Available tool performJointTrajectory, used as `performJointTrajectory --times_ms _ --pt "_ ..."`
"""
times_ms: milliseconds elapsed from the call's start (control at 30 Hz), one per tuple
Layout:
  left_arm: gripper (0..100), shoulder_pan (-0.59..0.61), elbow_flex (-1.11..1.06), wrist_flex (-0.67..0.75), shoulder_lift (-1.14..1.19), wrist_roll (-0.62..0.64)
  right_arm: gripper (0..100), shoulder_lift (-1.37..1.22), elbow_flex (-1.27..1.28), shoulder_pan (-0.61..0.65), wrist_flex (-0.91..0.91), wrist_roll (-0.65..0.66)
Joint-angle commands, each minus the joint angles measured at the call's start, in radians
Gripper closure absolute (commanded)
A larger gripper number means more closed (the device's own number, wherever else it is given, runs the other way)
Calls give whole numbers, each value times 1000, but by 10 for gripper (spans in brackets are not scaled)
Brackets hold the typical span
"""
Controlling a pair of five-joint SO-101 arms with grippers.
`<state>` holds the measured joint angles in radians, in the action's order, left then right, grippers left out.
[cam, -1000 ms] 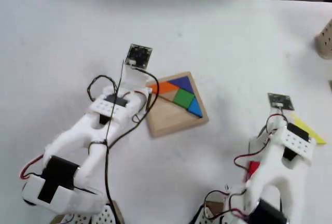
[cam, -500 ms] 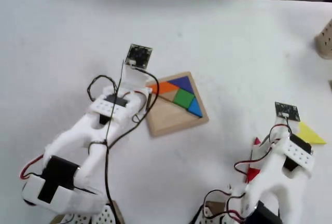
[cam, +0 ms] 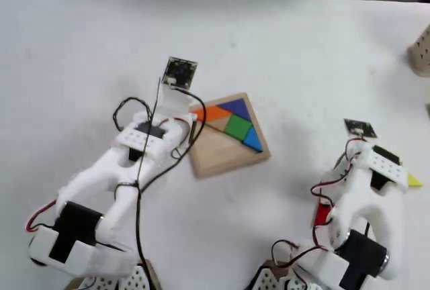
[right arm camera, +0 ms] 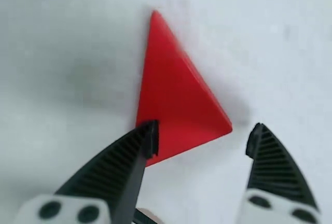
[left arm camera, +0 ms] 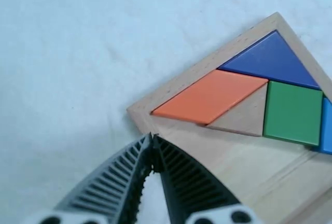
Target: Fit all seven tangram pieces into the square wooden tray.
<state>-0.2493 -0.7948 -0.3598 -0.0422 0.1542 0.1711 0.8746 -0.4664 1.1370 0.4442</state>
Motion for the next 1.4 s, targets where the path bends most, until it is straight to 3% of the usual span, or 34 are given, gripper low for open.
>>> performJointTrajectory --times_ms 0,300,900,1133,1367 --pt "972 13 55 15 -13 -29 713 -30 -6 76 12 -12" --pt "972 13 55 15 -13 -29 713 -15 -17 139 8 -14" --pt "972 13 55 15 -13 -29 721 -25 -26 139 -19 -18" --pt "972 13 55 15 -13 -29 973 -31 -17 140 -45 -91" --pt "972 22 55 21 -13 -29 981 -18 -32 134 -25 -97"
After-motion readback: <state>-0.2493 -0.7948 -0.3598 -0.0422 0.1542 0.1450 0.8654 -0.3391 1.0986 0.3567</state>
